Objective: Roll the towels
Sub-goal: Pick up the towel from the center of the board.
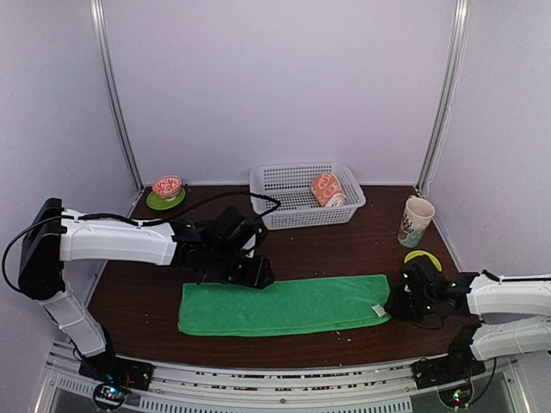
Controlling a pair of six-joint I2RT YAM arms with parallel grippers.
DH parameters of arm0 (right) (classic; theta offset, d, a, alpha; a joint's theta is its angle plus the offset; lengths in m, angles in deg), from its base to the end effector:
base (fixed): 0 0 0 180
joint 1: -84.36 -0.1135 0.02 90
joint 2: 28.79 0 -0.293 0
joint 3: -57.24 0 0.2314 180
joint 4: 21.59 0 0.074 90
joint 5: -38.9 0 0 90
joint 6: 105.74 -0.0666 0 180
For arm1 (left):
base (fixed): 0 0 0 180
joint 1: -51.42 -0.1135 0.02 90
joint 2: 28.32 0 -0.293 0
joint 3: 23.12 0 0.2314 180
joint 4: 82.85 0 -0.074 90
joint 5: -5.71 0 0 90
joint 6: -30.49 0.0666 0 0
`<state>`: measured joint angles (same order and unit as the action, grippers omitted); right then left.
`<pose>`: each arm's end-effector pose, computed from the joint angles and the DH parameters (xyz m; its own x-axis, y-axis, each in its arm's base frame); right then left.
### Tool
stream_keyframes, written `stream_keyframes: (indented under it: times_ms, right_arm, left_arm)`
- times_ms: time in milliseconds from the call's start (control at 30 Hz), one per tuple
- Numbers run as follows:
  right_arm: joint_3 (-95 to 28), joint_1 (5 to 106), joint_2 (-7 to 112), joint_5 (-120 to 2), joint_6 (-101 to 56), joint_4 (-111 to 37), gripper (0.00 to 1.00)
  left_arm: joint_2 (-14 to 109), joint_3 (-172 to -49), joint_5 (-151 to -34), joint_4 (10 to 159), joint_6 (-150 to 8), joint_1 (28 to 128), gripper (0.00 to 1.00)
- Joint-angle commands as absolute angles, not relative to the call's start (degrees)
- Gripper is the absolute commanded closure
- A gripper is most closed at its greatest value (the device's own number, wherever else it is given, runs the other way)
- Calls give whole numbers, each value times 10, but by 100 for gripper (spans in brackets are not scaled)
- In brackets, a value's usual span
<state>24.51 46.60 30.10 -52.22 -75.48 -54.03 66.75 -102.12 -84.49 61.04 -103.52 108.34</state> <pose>0.1174 0.0926 0.1423 -0.8758 0.4140 -0.2481 0.2703 0.8466 0.4584 0.1933 -0.2971 0.2302 -0.8931 0.0981 -0.4391 0.3039 0.8511 -0.4280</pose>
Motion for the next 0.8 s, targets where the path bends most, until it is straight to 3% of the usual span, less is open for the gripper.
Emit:
stream_keyframes:
  times_ms: [0,433,767]
  right_arm:
    - [233,456,269,-515,-745,-680,100]
    - [27,456,232,-334,-622,-866,100]
    - [1,466,244,-310,-589,-884,100]
  left_arm:
    - [657,-1012,-836,617,-1027,1078,54]
    - [588,-970,-788,579,-1045,1062,55]
    - [615,-909,-845,624,-1056,1061,57]
